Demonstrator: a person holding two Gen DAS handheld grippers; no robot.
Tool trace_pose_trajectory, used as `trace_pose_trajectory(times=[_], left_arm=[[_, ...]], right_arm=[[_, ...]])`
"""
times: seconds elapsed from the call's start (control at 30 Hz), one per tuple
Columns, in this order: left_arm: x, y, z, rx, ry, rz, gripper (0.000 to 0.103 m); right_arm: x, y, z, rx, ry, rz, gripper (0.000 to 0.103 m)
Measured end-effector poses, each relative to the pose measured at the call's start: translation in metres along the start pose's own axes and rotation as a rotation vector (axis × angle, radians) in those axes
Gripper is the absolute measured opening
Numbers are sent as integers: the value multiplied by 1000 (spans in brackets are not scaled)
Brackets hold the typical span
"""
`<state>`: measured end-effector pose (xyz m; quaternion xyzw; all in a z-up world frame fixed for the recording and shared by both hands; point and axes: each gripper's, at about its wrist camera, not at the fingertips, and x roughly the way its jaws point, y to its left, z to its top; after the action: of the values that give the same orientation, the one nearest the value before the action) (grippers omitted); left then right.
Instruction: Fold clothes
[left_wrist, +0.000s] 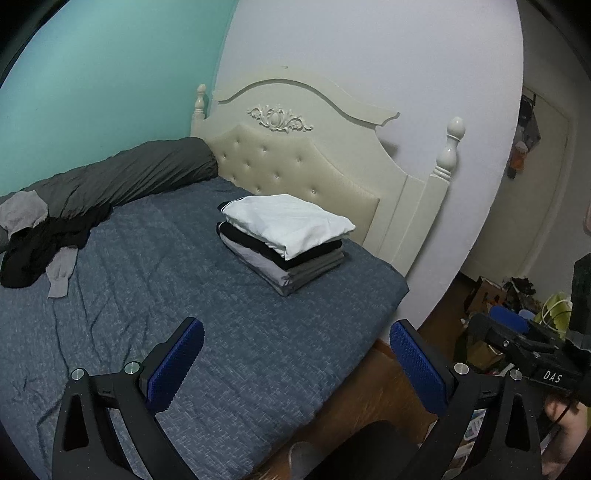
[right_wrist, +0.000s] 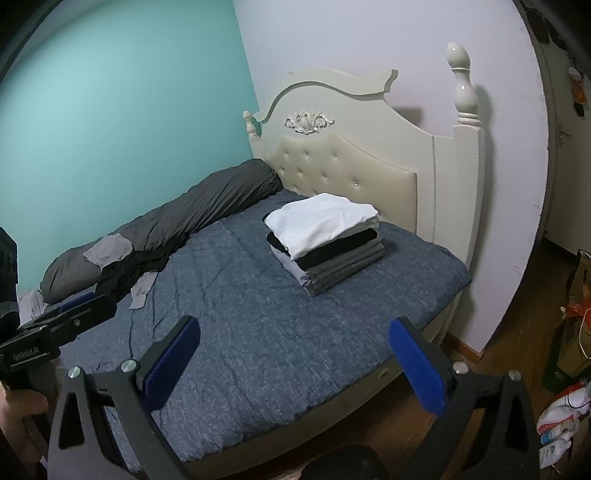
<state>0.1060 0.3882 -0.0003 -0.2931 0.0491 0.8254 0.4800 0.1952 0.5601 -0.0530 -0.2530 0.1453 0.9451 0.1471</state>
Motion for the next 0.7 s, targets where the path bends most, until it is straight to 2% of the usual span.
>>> trace_pose_trajectory(times=[0.33, 0.7], left_arm=[[-3, -3, -5, 13, -7, 23, 103], [-8, -6, -10, 19, -7, 12, 103]], right_arm=[[-6, -2, -6, 7, -15, -30, 103], [-11, 0, -10, -3, -25, -41, 103]])
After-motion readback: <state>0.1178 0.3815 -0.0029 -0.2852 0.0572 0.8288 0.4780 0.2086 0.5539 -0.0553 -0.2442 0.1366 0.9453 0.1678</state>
